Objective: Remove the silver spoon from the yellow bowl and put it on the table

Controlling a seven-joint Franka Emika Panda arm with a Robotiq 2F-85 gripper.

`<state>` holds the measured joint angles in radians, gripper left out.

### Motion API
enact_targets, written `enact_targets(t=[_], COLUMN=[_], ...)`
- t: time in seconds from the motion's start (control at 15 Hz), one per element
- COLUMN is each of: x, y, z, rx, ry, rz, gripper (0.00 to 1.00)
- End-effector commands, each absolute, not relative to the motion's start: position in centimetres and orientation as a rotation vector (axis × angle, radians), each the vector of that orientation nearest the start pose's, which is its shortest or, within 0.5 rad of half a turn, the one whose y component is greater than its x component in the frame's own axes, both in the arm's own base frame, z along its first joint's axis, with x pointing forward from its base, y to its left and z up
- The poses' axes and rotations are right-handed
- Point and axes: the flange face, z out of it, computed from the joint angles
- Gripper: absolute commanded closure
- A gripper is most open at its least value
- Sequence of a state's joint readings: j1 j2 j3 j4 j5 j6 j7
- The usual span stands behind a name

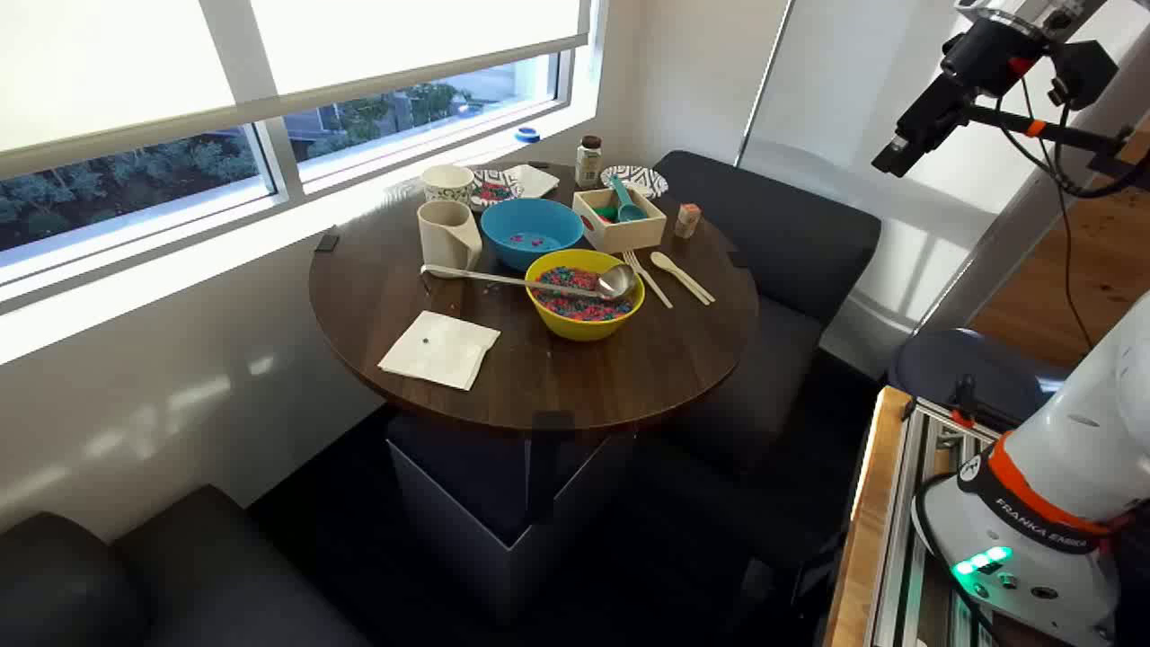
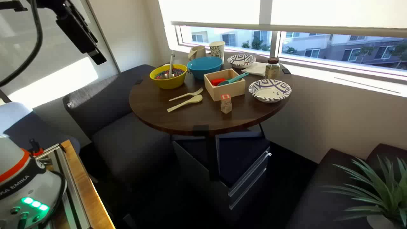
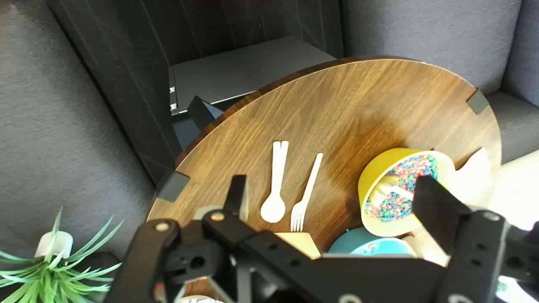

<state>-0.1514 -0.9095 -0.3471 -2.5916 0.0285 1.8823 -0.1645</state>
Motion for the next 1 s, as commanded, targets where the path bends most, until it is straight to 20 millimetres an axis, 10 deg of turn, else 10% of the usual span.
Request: enact_targets(t=[0.0, 0.33, 0.93], x=[26.6, 26.6, 39.4], y=[-15.9, -15.9, -6.4], z=[52.9, 52.9, 49.6], rx=[-2.857, -2.857, -2.961], ry=[0.337, 0.337, 0.041], rz=[-0.349, -0.349, -0.305], gripper=[0.00, 0.00, 0.00])
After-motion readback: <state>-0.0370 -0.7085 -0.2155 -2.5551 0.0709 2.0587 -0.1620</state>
